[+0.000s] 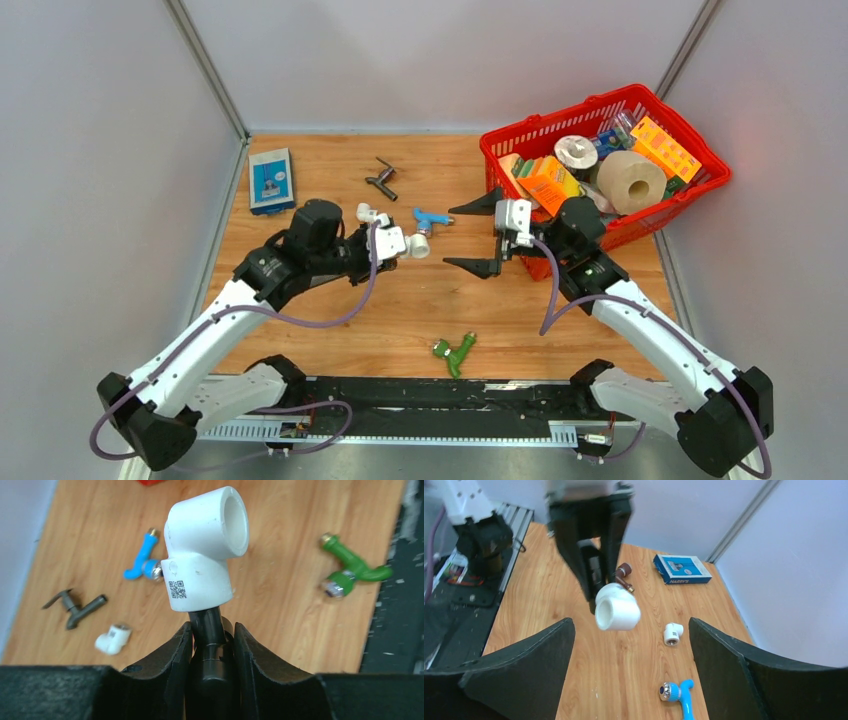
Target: Install the water faucets
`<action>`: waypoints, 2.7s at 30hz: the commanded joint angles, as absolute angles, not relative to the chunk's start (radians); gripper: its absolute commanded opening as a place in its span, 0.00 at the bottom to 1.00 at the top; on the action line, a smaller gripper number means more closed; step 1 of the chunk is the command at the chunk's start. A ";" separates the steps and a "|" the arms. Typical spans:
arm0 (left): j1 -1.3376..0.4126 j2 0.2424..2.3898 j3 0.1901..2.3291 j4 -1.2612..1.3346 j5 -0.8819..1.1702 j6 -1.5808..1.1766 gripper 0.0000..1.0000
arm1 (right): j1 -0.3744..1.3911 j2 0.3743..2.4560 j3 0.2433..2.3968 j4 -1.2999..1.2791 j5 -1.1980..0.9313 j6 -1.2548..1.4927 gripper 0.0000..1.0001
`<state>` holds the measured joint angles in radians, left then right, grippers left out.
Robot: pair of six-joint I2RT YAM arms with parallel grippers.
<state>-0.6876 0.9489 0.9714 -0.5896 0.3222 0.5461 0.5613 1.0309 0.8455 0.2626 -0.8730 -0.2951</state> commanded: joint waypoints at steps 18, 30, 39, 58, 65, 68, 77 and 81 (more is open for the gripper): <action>-0.597 1.309 1.431 -1.003 1.029 0.709 0.00 | 0.638 1.135 0.922 0.075 -1.166 -0.609 0.65; -0.889 1.106 1.284 -0.677 0.275 0.548 0.00 | 0.640 1.304 1.044 0.094 -1.088 -0.125 0.16; -1.363 1.061 0.980 -0.261 -0.743 0.848 0.00 | 0.634 1.430 0.968 0.382 -0.830 0.618 0.01; -1.175 0.885 0.865 -0.342 -0.337 0.641 0.00 | 0.584 1.267 1.043 0.318 -0.696 0.117 0.68; -0.800 0.890 0.995 -0.505 0.268 0.503 0.00 | 0.584 1.105 0.945 0.288 -0.793 -0.263 0.73; -0.652 0.955 1.038 -0.541 0.611 0.474 0.00 | 0.586 1.065 0.914 0.249 -0.925 -0.395 0.74; -0.592 1.153 1.236 -0.758 0.957 0.574 0.00 | 0.609 1.066 0.917 0.101 -1.100 -0.586 0.73; -0.592 1.195 1.298 -0.813 0.999 0.606 0.00 | 0.641 1.107 0.960 -0.041 -1.077 -0.682 0.72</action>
